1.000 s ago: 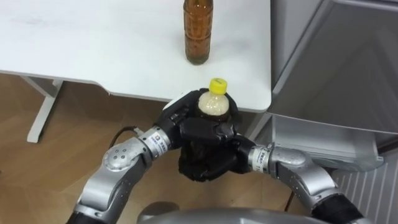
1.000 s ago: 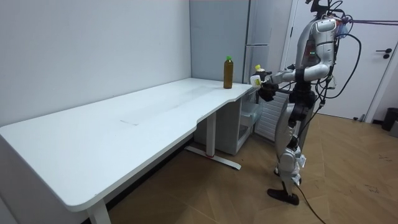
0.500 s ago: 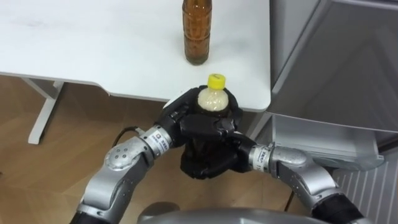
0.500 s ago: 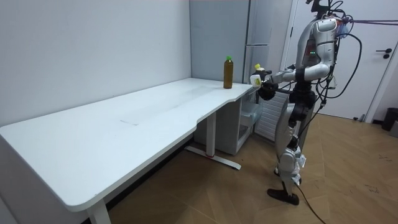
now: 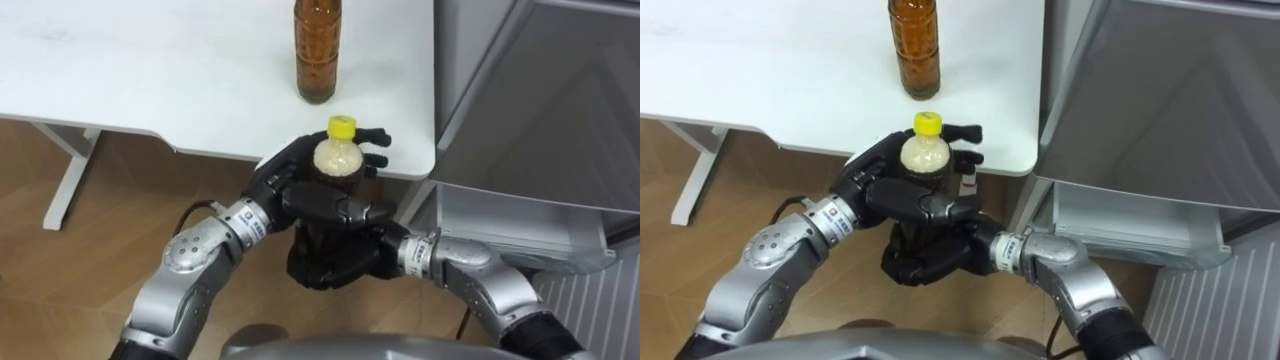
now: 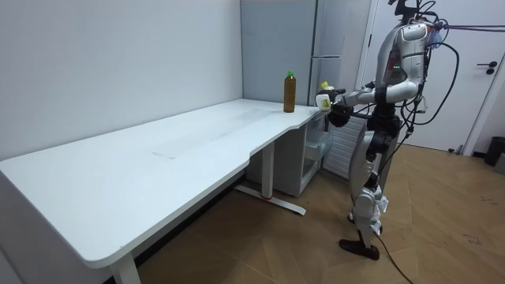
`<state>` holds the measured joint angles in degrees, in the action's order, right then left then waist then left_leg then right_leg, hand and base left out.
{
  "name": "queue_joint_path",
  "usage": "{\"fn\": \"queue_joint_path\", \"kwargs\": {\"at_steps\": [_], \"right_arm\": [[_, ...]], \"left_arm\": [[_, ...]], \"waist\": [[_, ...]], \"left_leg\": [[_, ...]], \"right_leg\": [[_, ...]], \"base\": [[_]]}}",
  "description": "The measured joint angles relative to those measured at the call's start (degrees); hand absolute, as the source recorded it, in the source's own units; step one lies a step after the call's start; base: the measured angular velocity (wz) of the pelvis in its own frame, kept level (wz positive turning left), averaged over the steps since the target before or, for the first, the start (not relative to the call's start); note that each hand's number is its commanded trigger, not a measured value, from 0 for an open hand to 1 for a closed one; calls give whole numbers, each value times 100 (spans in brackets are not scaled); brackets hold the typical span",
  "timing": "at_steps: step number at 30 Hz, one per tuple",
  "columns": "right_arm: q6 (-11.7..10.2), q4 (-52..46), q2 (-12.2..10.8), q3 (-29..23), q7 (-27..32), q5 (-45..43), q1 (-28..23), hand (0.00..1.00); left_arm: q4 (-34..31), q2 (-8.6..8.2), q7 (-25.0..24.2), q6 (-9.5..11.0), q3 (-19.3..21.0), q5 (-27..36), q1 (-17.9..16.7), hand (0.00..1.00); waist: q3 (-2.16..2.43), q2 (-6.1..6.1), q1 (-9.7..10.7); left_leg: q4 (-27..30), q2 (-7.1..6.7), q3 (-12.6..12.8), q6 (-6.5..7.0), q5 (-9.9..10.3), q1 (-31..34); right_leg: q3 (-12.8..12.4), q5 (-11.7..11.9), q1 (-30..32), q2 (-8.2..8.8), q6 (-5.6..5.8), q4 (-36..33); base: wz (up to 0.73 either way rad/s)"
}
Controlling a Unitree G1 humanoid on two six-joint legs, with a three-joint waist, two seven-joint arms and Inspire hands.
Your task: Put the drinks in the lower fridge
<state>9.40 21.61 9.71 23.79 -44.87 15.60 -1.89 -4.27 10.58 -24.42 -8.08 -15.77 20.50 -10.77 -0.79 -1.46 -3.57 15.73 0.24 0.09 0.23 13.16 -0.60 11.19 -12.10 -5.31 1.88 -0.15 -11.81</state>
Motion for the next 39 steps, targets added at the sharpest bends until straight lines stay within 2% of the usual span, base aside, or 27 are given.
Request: {"fn": "queue_joint_path", "kwargs": {"at_steps": [5, 12, 16, 19, 21, 24, 28, 31, 33, 35, 37, 39], "right_arm": [[-1, 0, 5, -4, -10, 77, -14, 100], [-3, -7, 58, -18, -53, 111, -72, 100], [-3, -37, 93, -18, -100, 78, -110, 100], [-4, -55, 134, -45, -188, 18, -124, 100], [-4, -54, 186, -45, -219, 5, -162, 100], [-4, -54, 254, -45, -228, -15, -228, 100], [-2, -55, 269, -72, -249, -13, -351, 100], [0, -239, 312, -210, -278, -15, -474, 100], [-2, -290, 306, -425, -289, -14, -572, 100], [-3, -289, 317, -575, -285, -15, -630, 100], [-4, -289, 319, -662, -281, -14, -646, 100], [-8, -289, 274, -813, -274, -18, -760, 100]], "left_arm": [[-8, 16, 4, 33, 3, -2, 100, 0], [-262, 30, 192, 405, 8, -101, 142, 0], [-407, 26, 294, 488, 39, -124, 211, 0], [-620, -10, 362, 496, 344, -146, 280, 0], [-841, -3, 512, 578, 649, -137, 330, 0], [-1070, -12, 647, 621, 897, -134, 426, 0], [-1359, -21, 681, 695, 975, -111, 462, 0], [-1534, -30, 742, 710, 1146, -85, 462, 0], [-1559, -40, 814, 830, 1354, 96, 460, 0], [-1560, -72, 901, 908, 1551, 303, 460, 0], [-1559, -99, 1013, 978, 1777, 623, 460, 0], [-1559, -120, 1179, 1069, 2071, 798, 458, 0]], "waist": [[5, 29, 0], [4, 62, 11], [-1, 73, 4], [-3, 80, 0], [-11, 93, -8], [-29, 121, -74], [-32, 149, -177], [-26, 264, -232], [-3, 343, -290], [10, 364, -331], [8, 359, -380], [-16, 307, -464]], "left_leg": [[3, -4, -12, 0, 0, -28], [-15, -6, -18, 0, 0, -55], [-4, -7, -32, 0, 0, -4], [3, -6, -38, 0, 0, -9], [1, -6, -36, 0, 0, -27], [-5, -8, -27, 0, 0, -59], [-8, -8, -34, 0, 0, -64], [-10, -11, -51, 1, 1, -63], [-28, -9, -69, 1, 1, -76], [-39, -8, -65, -3, -2, -116], [-50, -6, -34, -10, -8, -142], [-96, -16, -28, -9, -9, -204]], "right_leg": [[15, 1, -43, 4, -1, 5], [12, 0, -57, 0, 0, 4], [17, 0, -34, -2, 0, 2], [32, 1, -30, 0, -1, 7], [28, 0, -46, 2, 0, 13], [27, 0, -65, 9, 0, 14], [46, 0, -82, 7, 0, 16], [30, 0, -81, 8, 0, 13], [15, 0, -112, 3, 0, 8], [-3, -1, -134, 0, 1, 8], [-12, -1, -146, -3, 1, 9], [-4, -11, -206, 1, 10, 23]], "base": [[0], [0], [0], [0], [0], [0], [0], [0], [0], [0], [-4], [0]]}}
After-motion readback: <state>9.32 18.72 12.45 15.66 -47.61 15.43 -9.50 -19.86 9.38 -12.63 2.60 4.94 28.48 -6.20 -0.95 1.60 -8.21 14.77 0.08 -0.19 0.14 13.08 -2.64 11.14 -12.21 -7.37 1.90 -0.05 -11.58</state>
